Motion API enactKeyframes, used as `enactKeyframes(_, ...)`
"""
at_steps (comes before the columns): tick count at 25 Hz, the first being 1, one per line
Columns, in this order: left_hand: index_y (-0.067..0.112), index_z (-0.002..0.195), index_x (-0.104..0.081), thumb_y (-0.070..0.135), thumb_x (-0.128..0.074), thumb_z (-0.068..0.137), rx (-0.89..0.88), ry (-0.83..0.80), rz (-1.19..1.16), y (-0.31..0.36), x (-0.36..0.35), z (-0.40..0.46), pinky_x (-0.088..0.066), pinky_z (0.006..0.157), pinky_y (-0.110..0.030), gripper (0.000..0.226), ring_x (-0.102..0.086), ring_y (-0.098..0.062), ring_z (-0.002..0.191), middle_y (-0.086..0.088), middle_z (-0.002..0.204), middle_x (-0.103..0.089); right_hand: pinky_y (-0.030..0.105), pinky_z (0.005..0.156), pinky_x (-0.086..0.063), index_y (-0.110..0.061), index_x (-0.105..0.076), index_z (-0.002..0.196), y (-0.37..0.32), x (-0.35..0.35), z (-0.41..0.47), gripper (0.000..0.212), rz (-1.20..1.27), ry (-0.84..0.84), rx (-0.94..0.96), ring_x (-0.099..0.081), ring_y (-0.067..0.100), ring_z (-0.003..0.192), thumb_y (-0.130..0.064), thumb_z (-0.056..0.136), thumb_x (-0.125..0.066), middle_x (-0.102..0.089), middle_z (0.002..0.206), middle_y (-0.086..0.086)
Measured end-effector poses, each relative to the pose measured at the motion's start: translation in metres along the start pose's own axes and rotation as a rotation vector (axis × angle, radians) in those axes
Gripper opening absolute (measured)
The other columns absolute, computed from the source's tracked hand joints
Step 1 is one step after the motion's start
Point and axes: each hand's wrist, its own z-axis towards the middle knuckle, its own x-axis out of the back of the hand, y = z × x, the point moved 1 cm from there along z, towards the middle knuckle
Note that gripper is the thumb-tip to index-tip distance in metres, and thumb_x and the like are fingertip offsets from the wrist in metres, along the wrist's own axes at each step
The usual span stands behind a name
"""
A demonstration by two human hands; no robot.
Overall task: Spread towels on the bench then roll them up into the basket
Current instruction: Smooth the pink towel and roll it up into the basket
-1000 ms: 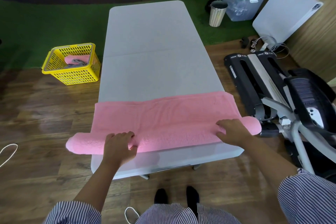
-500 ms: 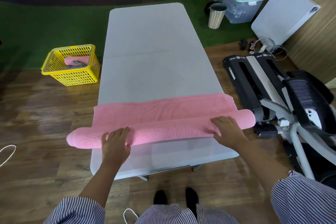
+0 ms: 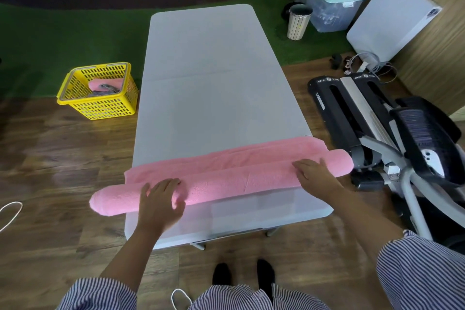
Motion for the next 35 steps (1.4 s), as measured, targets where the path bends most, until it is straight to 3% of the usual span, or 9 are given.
enactKeyframes(4, 0.011, 0.117, -0.061, 0.015, -0.086, 0.05, 0.029, -0.068, 0.002, 0.004, -0.006, -0.004, -0.039, 0.095, -0.06, 0.071, -0.066, -0.024, 0.099, -0.004, 0.108, -0.069, 0.043, 0.115, -0.009, -0.02, -0.034, 0.14, 0.001, -0.006, -0.008, 0.061, -0.201, -0.055, 0.045, -0.031, 0.014, 0.135, -0.025, 0.083, -0.056, -0.039, 0.144, -0.005)
enactKeyframes(9, 0.017, 0.101, -0.065, 0.032, -0.057, 0.068, -0.071, -0.038, 0.032, 0.004, 0.008, -0.008, -0.052, 0.072, -0.04, 0.037, -0.064, -0.018, 0.06, 0.006, 0.072, -0.067, 0.038, 0.102, -0.027, -0.027, -0.049, 0.13, 0.004, 0.009, -0.005, 0.051, -0.278, -0.144, 0.006, -0.051, 0.016, 0.116, -0.046, 0.083, -0.046, -0.058, 0.125, -0.008)
enactKeyframes(15, 0.011, 0.115, -0.059, 0.028, -0.063, 0.067, -0.008, 0.028, 0.012, 0.0, 0.006, -0.005, -0.039, 0.096, -0.06, 0.051, -0.061, -0.025, 0.108, -0.004, 0.116, -0.065, 0.041, 0.108, -0.03, -0.017, -0.049, 0.129, -0.002, 0.01, -0.001, 0.046, -0.163, 0.037, 0.099, -0.045, 0.023, 0.123, -0.027, 0.085, -0.051, -0.049, 0.134, 0.002)
enactKeyframes(19, 0.008, 0.108, -0.063, 0.016, -0.082, 0.051, 0.0, -0.036, 0.006, 0.008, 0.0, -0.013, -0.044, 0.092, -0.058, 0.06, -0.068, -0.026, 0.091, -0.006, 0.099, -0.07, 0.04, 0.11, -0.02, -0.018, -0.045, 0.131, -0.014, -0.007, -0.009, 0.053, -0.272, -0.09, 0.062, -0.041, 0.019, 0.126, -0.034, 0.082, -0.056, -0.049, 0.133, 0.0)
enactKeyframes(23, 0.014, 0.097, -0.067, 0.037, -0.052, 0.066, -0.117, -0.042, 0.021, 0.006, 0.011, -0.011, -0.055, 0.072, -0.043, 0.042, -0.066, -0.022, 0.065, 0.002, 0.078, -0.07, 0.038, 0.107, -0.025, -0.023, -0.054, 0.123, -0.007, 0.003, -0.009, 0.045, -0.257, -0.13, 0.041, -0.049, 0.017, 0.119, -0.044, 0.085, -0.047, -0.058, 0.125, -0.004)
enactKeyframes(27, 0.011, 0.114, -0.062, 0.031, -0.061, 0.074, 0.004, 0.035, 0.056, -0.002, 0.019, -0.002, -0.048, 0.088, -0.052, 0.045, -0.064, -0.027, 0.103, -0.006, 0.113, -0.067, 0.037, 0.101, -0.033, -0.018, -0.048, 0.125, -0.014, 0.009, -0.006, 0.037, -0.347, 0.052, 0.032, -0.045, 0.02, 0.12, -0.029, 0.089, -0.046, -0.05, 0.129, -0.001)
enactKeyframes(29, 0.01, 0.114, -0.062, 0.021, -0.059, 0.08, 0.043, 0.094, 0.094, -0.003, 0.018, -0.001, -0.05, 0.083, -0.05, 0.036, -0.063, -0.03, 0.103, -0.009, 0.114, -0.065, 0.033, 0.088, -0.041, -0.016, -0.046, 0.124, -0.025, 0.011, -0.003, 0.035, -0.34, 0.156, -0.016, -0.05, 0.021, 0.111, -0.014, 0.089, -0.044, -0.05, 0.126, 0.001)
enactKeyframes(32, 0.01, 0.117, -0.061, 0.028, -0.051, 0.081, -0.009, 0.066, 0.087, -0.007, 0.016, -0.002, -0.054, 0.078, -0.045, 0.042, -0.062, -0.029, 0.106, -0.008, 0.117, -0.064, 0.032, 0.068, -0.045, -0.01, -0.044, 0.124, -0.035, 0.009, 0.002, 0.034, -0.122, 0.1, -0.114, -0.058, 0.027, 0.096, -0.009, 0.09, -0.042, -0.044, 0.127, 0.005)
enactKeyframes(35, 0.01, 0.12, -0.059, 0.016, -0.082, 0.055, -0.072, -0.006, 0.128, -0.019, 0.017, 0.0, -0.055, 0.073, -0.044, 0.07, -0.063, -0.029, 0.104, -0.008, 0.117, -0.064, 0.037, 0.08, -0.047, -0.007, -0.04, 0.126, -0.04, 0.004, 0.013, 0.039, 0.054, 0.013, -0.223, -0.056, 0.035, 0.102, -0.007, 0.088, -0.043, -0.035, 0.134, 0.011)
